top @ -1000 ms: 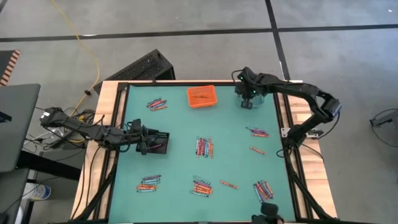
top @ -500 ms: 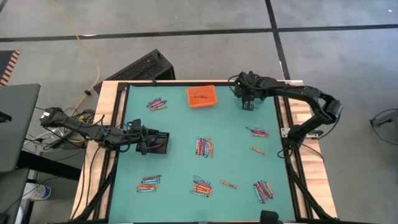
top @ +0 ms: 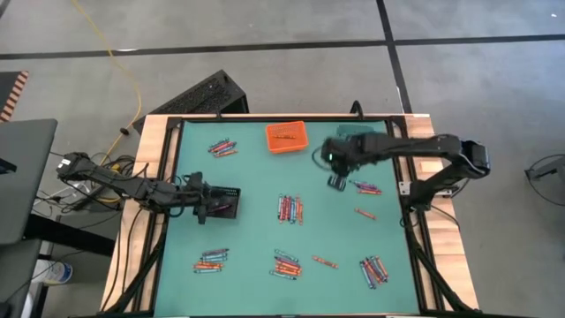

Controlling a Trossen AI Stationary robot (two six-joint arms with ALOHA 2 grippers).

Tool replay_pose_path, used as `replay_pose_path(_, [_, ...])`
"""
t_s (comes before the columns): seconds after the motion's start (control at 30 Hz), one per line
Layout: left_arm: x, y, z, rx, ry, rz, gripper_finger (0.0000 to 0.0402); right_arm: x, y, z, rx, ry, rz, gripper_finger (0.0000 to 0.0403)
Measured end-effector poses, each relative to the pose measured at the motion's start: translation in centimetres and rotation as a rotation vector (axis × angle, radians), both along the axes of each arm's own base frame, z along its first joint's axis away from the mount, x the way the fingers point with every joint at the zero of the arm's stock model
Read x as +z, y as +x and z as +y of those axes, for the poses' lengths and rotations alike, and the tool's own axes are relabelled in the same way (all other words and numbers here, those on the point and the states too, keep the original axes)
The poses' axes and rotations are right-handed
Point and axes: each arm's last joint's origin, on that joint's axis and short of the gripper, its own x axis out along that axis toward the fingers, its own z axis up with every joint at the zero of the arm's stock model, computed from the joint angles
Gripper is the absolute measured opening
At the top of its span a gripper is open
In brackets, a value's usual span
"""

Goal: Sort crayons

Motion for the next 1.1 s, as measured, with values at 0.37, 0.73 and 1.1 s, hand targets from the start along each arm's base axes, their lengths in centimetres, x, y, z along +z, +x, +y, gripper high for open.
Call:
replay_pose_path(0.37, [3.4,0.7,-2.4,-0.415,-0.065,-0.037,0.0132,0.5,1.0,11.7,0.311,-0.006,-0.169,0.0079])
replay_pose_path(0.73, [5.4,4.6,-9.3,-0.508,0.003,0.373,0.0132,1.6,1.0,16.6,0.429,-0.118,-0.373,0.0079])
replay_pose_path(1.1, [4.4,6.6,-17.4,-0.612,0.095,0.791,0.0132,1.6,0.9,16.7,0.446,-0.137,-0.372,0.0079])
